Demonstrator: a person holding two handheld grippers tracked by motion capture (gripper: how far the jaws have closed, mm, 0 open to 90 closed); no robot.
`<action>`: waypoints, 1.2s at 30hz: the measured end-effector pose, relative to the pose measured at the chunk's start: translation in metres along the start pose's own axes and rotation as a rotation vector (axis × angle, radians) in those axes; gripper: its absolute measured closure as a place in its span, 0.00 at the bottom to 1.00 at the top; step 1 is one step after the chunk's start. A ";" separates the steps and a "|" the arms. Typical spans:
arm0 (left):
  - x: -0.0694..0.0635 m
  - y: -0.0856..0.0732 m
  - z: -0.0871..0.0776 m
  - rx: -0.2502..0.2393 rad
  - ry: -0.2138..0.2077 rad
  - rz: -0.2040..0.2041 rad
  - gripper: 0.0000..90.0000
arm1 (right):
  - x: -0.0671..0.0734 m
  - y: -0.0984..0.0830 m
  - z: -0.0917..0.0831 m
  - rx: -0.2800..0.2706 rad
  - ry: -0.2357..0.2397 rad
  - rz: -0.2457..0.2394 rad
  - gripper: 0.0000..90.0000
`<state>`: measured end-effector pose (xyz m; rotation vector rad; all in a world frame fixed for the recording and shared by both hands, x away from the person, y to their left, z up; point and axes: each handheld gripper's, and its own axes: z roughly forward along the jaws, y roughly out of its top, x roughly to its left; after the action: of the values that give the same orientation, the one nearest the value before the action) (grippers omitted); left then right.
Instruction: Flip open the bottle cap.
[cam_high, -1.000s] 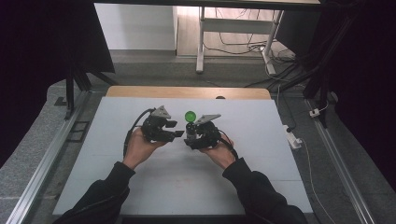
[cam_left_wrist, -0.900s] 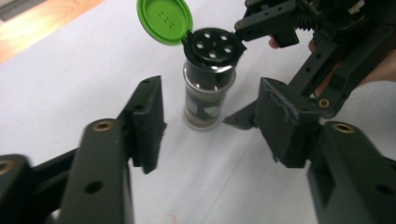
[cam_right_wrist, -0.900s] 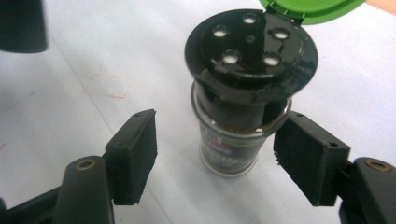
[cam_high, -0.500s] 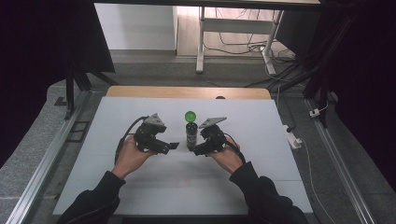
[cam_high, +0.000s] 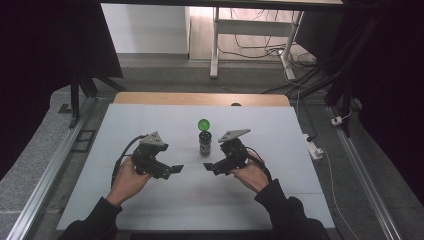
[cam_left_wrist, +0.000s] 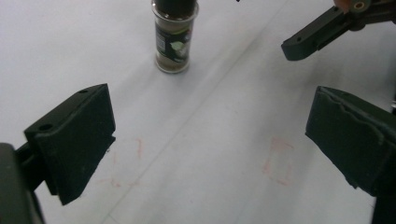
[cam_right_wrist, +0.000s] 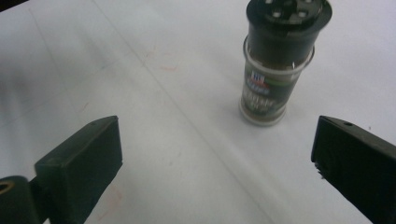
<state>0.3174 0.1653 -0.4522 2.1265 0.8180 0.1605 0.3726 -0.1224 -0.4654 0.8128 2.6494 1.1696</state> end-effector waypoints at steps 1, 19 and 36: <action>-0.001 -0.002 -0.002 -0.002 -0.006 -0.002 0.02 | 0.001 -0.002 -0.002 0.002 0.003 0.002 0.01; -0.013 -0.054 -0.050 -0.043 0.045 -0.061 0.00 | 0.014 -0.033 -0.058 -0.080 -0.058 0.034 0.00; -0.015 -0.098 -0.091 -0.090 0.118 -0.168 0.00 | 0.013 -0.079 -0.113 -0.115 -0.143 0.100 0.00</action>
<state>0.2223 0.2594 -0.4639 1.9685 1.0353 0.2321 0.2914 -0.2326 -0.4431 0.9780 2.4291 1.2247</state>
